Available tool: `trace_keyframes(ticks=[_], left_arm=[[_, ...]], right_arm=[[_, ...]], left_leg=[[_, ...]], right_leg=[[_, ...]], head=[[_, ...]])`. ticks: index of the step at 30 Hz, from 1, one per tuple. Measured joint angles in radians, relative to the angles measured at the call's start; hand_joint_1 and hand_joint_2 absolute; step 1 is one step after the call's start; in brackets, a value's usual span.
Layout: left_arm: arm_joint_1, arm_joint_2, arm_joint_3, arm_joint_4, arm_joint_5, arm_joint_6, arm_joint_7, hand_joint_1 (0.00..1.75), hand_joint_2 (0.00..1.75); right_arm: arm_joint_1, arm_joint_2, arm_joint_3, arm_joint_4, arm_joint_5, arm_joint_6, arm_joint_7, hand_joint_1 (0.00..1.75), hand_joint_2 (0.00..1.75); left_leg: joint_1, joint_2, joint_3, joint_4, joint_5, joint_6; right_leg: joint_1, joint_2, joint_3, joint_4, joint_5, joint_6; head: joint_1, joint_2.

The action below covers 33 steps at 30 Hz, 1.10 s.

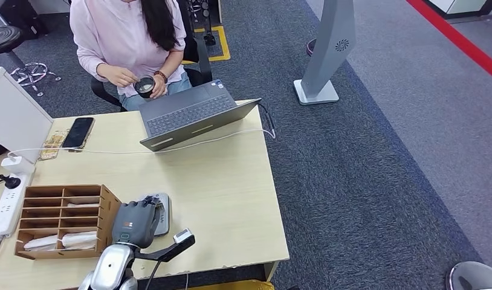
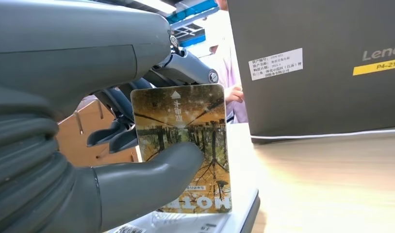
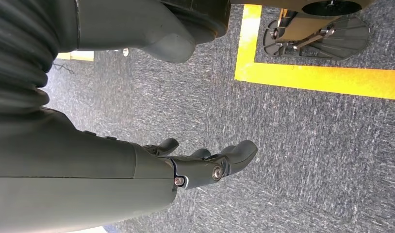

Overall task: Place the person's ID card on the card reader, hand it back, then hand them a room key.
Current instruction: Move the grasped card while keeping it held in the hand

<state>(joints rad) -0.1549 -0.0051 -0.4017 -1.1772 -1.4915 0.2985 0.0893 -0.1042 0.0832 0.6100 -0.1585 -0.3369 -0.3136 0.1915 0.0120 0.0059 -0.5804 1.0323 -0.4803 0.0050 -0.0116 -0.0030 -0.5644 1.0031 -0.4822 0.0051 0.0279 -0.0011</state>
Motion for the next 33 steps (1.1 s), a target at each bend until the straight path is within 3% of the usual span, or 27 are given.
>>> trace_keyframes(ticks=[5,10,22,27,33], left_arm=[[-0.012,-0.003,0.0,0.011,0.004,0.028,0.0,1.75,1.75],[-0.011,-0.004,0.0,-0.01,-0.004,0.15,0.0,1.75,1.75],[-0.051,0.036,0.042,-0.239,0.005,0.353,-0.049,1.75,1.75],[-0.19,0.08,0.131,-0.223,0.045,0.34,-0.072,1.75,1.75],[-0.401,0.131,0.224,-0.06,0.042,0.286,-0.082,1.75,1.75]], right_arm=[[0.0,0.0,0.0,0.0,-0.001,0.0,-0.001,0.0,1.75],[0.0,0.001,0.0,0.0,-0.003,-0.003,0.002,0.0,1.75],[0.0,0.001,0.009,0.0,0.022,0.0,-0.005,0.0,1.75],[-0.002,0.001,0.031,0.0,0.04,0.005,-0.004,0.0,1.75],[-0.007,0.0,0.056,0.001,0.052,0.012,0.004,0.0,1.75]], left_leg=[[0.0,0.0,0.0,0.0,0.0,0.0],[0.0,0.0,0.0,0.0,0.0,0.0],[0.0,0.0,0.0,0.0,0.0,0.0],[0.002,0.0,0.0,0.0,0.002,-0.002],[0.004,0.0,0.0,0.0,0.004,-0.003]], right_leg=[[0.0,0.0,0.0,0.0,0.0,0.0],[0.0,0.0,0.0,0.0,0.0,0.0],[0.001,0.0,0.0,0.0,0.0,0.0],[0.002,0.0,0.0,0.0,0.001,-0.002],[0.005,0.0,0.0,0.0,0.003,-0.004]], head=[[0.0,0.0],[0.0,0.0],[0.0,0.0],[0.001,0.0],[0.0,0.0]])
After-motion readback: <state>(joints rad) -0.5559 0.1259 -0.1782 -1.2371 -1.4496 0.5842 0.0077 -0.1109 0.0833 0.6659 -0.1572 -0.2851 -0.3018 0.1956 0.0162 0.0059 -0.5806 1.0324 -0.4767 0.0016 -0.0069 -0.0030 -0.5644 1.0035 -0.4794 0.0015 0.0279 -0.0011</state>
